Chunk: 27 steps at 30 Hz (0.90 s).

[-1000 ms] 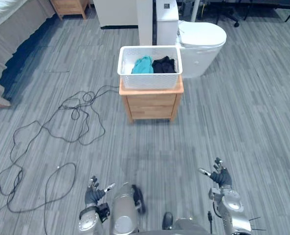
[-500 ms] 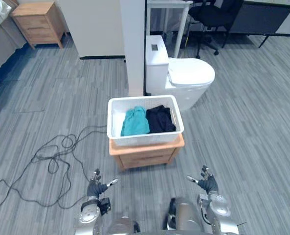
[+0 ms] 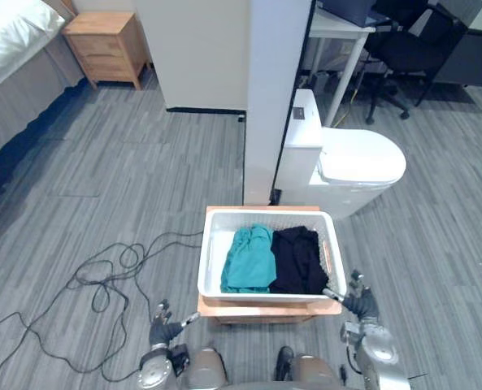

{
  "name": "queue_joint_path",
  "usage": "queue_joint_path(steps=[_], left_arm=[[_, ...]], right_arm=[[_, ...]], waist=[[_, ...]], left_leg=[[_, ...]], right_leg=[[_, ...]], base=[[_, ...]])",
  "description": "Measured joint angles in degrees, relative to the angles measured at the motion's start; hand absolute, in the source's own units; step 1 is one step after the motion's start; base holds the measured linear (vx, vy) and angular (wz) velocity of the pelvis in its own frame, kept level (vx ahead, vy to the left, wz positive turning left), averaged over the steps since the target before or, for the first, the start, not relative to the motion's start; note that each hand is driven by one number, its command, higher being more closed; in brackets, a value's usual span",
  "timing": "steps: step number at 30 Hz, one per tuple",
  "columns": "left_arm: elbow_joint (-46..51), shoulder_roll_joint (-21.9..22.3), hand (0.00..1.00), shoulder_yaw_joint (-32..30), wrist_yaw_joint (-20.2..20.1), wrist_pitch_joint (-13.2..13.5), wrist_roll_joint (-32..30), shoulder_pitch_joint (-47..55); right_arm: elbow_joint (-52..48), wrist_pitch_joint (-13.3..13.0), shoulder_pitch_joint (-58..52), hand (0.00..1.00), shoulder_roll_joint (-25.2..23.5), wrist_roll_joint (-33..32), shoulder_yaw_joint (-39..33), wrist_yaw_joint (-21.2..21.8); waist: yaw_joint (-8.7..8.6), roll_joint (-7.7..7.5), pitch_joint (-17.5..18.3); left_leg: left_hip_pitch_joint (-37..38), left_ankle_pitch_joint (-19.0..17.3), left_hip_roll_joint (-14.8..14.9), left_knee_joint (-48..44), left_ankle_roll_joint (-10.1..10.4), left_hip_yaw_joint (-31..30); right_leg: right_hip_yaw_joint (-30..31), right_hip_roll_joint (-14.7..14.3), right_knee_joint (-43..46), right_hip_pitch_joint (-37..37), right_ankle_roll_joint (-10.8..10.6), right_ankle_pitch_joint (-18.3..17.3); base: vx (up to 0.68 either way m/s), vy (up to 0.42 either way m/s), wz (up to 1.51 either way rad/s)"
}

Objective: Pick up the laundry basket with both hands and put the clothes into the washing machine.

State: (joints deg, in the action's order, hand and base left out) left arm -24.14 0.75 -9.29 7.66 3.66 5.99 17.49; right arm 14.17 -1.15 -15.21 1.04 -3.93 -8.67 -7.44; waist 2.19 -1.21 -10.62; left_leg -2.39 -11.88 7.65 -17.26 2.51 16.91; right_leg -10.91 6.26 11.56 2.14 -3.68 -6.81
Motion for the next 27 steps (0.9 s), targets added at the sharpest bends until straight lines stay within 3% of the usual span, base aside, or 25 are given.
queue_joint_path(steps=[9, 15, 22, 27], left_arm=[[1.2, -0.9, 0.0, 0.2, -0.2, 0.0, -0.1, 0.3], [0.0, -2.6, 0.0, 2.1, 0.2, 0.0, -2.8, -1.9], [-4.7, -4.0, 0.0, 5.8, 1.5, -0.1, -6.9, -8.9], [-7.2, -5.2, 0.0, 7.7, 2.9, -0.2, -8.5, -14.9]], right_arm=[[-4.1, -0.2, 0.2, 0.0, 0.7, 1.7, -1.2, -0.7], [0.9, -0.1, 4.5, 0.0, 3.2, 6.1, -2.3, -2.0], [9.3, 0.5, 12.1, 0.0, 7.5, 8.0, -2.2, -2.6], [13.4, 1.5, 20.1, 0.0, 9.9, 9.0, 1.1, -2.5]], waist=[[-0.15, 1.21, 1.6], [-1.41, 1.85, 2.6], [-1.73, 2.33, 2.5], [-2.84, 2.49, -1.3]], left_leg=[[6.9, 1.0, -0.8, 7.8, 0.8, 2.3], [8.5, 2.9, -1.0, 11.3, 1.4, 1.6], [4.9, 5.6, -2.1, 13.6, 0.6, 0.5], [1.3, 8.4, -2.9, 14.6, 0.0, 0.4]], right_leg=[[1.8, -1.4, -6.0, -5.0, 0.1, 1.3], [2.8, -2.4, -8.1, -5.7, 1.3, 2.5], [4.9, -2.3, -11.7, -1.8, 1.3, 6.9], [6.0, -1.8, -11.7, 2.6, 1.2, 9.4]], base=[[0.11, -0.002, -0.15], [0.03, -0.03, -0.05], [-0.1, -0.007, -0.14], [-0.18, -0.003, -0.07]])
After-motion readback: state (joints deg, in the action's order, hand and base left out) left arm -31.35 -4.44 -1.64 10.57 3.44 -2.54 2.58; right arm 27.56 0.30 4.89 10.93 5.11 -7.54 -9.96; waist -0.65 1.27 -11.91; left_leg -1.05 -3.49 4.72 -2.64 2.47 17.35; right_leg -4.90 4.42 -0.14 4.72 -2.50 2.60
